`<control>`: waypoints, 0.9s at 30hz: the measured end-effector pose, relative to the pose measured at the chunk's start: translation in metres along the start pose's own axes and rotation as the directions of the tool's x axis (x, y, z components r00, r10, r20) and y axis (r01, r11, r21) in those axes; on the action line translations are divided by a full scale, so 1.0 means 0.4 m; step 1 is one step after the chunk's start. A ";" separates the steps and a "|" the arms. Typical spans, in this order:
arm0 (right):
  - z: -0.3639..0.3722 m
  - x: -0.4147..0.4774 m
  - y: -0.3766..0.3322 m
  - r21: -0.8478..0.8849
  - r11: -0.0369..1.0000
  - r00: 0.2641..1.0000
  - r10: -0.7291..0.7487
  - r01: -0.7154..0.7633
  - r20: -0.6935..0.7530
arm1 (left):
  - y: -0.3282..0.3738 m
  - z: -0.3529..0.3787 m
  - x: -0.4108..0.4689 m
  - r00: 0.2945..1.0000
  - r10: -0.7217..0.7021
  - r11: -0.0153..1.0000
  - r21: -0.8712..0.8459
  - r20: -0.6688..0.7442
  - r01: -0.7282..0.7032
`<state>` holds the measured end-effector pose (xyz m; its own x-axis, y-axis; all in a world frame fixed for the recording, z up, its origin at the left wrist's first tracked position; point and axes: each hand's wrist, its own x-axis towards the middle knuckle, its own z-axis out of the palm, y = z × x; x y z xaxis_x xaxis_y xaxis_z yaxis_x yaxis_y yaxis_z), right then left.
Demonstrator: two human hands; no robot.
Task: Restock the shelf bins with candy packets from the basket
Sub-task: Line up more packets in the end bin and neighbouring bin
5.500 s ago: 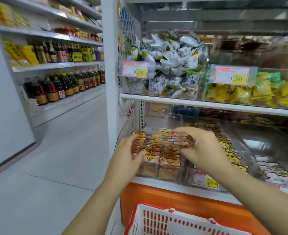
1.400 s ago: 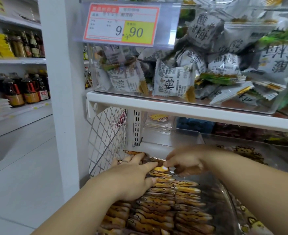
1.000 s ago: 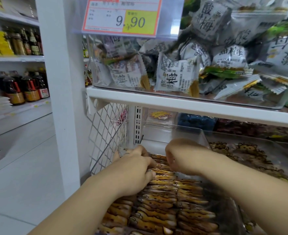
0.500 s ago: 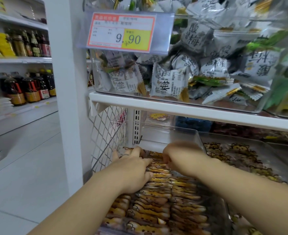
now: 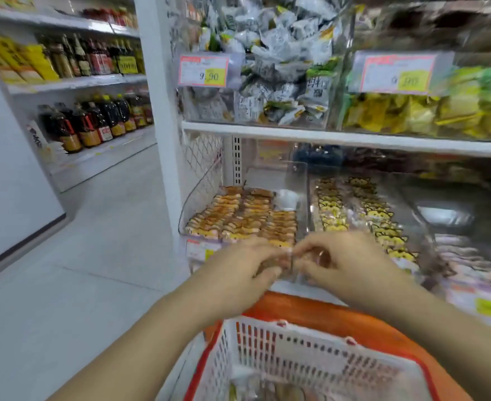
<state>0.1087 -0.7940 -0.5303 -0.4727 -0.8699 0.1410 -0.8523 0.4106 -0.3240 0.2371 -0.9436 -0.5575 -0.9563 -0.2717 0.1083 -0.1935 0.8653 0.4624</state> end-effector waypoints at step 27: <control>0.907 -0.399 0.308 0.193 0.398 0.354 0.384 -0.897 0.853 | -0.280 0.872 -0.310 0.478 -0.644 0.636 0.072 0.597 0.768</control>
<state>0.1605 -0.7036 -0.9321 -0.3031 -0.3833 -0.8725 0.1276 0.8910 -0.4358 0.3007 -0.8600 -0.9296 -0.4630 -0.4356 -0.7719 -0.8735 0.3721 0.3139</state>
